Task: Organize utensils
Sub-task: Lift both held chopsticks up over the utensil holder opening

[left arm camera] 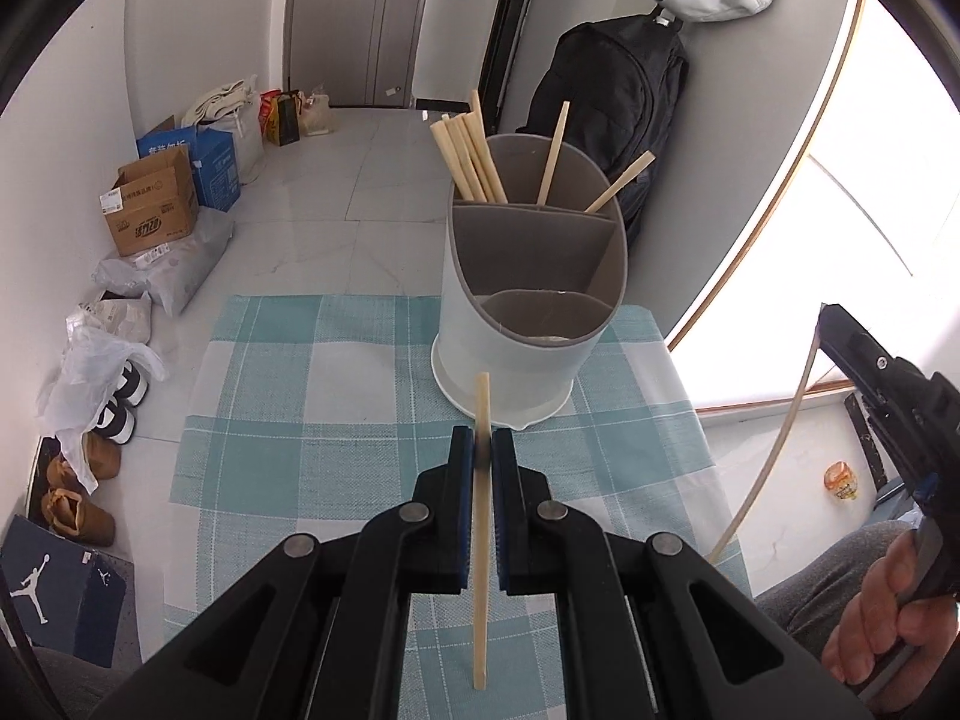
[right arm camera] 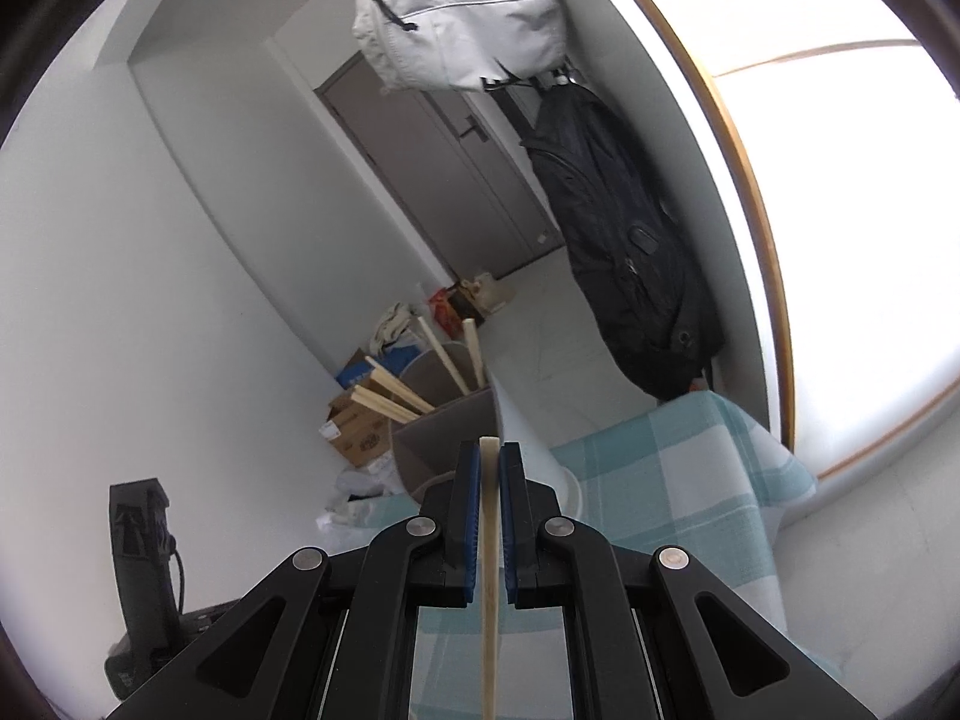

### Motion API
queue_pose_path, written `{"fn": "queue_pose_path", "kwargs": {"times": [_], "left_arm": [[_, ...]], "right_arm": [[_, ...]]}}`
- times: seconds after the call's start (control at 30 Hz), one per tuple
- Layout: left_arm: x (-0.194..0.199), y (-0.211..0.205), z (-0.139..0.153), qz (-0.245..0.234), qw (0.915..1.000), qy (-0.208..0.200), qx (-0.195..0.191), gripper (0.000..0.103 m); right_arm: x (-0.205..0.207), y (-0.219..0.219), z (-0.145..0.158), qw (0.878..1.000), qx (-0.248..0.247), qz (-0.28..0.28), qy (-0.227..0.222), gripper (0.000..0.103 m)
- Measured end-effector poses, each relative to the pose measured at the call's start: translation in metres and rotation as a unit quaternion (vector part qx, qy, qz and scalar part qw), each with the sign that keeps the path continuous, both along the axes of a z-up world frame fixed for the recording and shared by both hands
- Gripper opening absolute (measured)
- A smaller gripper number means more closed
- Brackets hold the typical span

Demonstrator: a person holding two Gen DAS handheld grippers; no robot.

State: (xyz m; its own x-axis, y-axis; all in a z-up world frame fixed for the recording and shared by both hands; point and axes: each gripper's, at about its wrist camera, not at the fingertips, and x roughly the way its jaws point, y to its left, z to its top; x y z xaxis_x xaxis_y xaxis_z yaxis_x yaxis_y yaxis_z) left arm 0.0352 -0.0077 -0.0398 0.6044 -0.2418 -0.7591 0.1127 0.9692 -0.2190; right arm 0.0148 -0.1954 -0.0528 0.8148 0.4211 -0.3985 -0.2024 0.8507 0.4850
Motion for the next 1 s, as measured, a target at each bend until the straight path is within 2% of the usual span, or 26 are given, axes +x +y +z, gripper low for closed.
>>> {"fn": "queue_pose_path", "kwargs": {"times": [0.3, 0.67, 1.0], "left_arm": [[-0.006, 0.001, 0.014, -0.024, 0.9996, -0.018, 0.002, 0.002], [-0.007, -0.003, 0.032, -0.051, 0.9981, -0.035, 0.001, 0.001], [0.005, -0.002, 0.072, -0.057, 0.9969, -0.052, -0.016, 0.001]], "right_arm": [[-0.004, 0.018, 0.004, 1.000, -0.018, 0.005, -0.012, 0.006], [-0.002, 0.027, 0.029, 0.997, -0.044, 0.015, -0.059, 0.006], [0.018, 0.027, 0.064, 0.996, -0.035, 0.011, -0.086, 0.005]]}}
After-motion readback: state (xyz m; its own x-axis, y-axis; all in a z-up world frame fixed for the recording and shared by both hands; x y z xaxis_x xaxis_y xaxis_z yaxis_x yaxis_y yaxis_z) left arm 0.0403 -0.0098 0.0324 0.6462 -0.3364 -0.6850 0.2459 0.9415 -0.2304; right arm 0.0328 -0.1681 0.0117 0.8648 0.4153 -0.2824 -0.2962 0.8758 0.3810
